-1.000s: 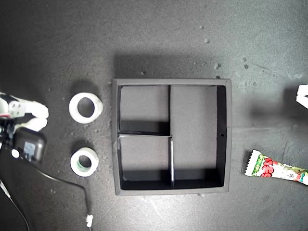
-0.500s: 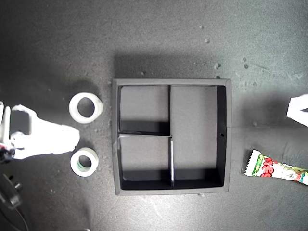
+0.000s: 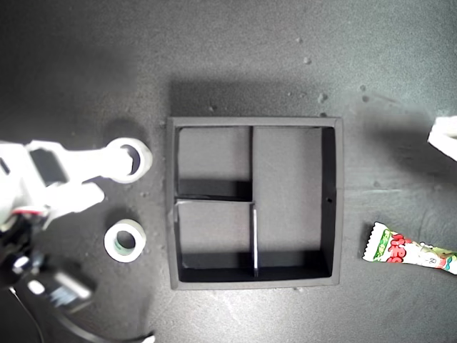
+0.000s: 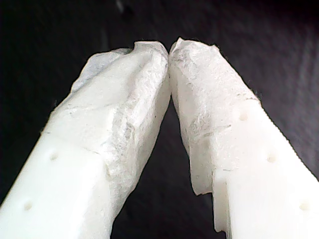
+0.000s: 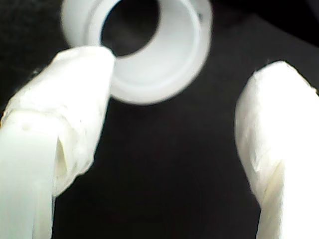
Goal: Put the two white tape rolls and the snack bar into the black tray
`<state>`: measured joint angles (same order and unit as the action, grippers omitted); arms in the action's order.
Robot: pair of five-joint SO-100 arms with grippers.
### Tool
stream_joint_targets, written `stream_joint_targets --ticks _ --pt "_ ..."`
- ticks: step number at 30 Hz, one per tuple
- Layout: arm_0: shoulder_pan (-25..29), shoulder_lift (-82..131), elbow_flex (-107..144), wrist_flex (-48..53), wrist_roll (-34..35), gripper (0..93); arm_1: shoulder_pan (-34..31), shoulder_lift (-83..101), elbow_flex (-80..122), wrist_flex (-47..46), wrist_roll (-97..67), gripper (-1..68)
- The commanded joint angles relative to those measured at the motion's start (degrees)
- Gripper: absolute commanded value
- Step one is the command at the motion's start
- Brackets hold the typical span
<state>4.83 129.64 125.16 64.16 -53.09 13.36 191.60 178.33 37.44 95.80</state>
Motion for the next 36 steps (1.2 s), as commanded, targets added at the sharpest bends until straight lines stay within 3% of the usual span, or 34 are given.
stream_joint_targets --ticks 1,7,13,22,30,36 --pt "-0.09 -3.08 -1.32 -0.53 -1.76 18.1 -2.64 0.26 -1.14 -10.63 -32.34 -0.4" --pt "0.53 -5.80 1.14 -2.64 -2.81 17.0 -9.05 -0.35 -11.16 -9.14 -54.32 -0.1" --pt "1.76 -9.14 1.67 -5.10 -3.34 14.0 -8.96 -4.31 -22.85 0.88 -63.98 7.9" --pt "1.23 -15.82 0.88 -8.88 -4.04 14.7 -15.38 -54.67 -62.49 13.10 -71.81 11.5" --pt "-1.58 -24.26 -0.97 -9.93 -4.66 13.8 -22.50 -83.23 -88.77 36.83 -55.55 16.1" --pt "-7.47 -25.75 -2.55 -9.67 -1.49 3.0 -32.08 -84.29 -82.88 39.81 -25.75 18.9"
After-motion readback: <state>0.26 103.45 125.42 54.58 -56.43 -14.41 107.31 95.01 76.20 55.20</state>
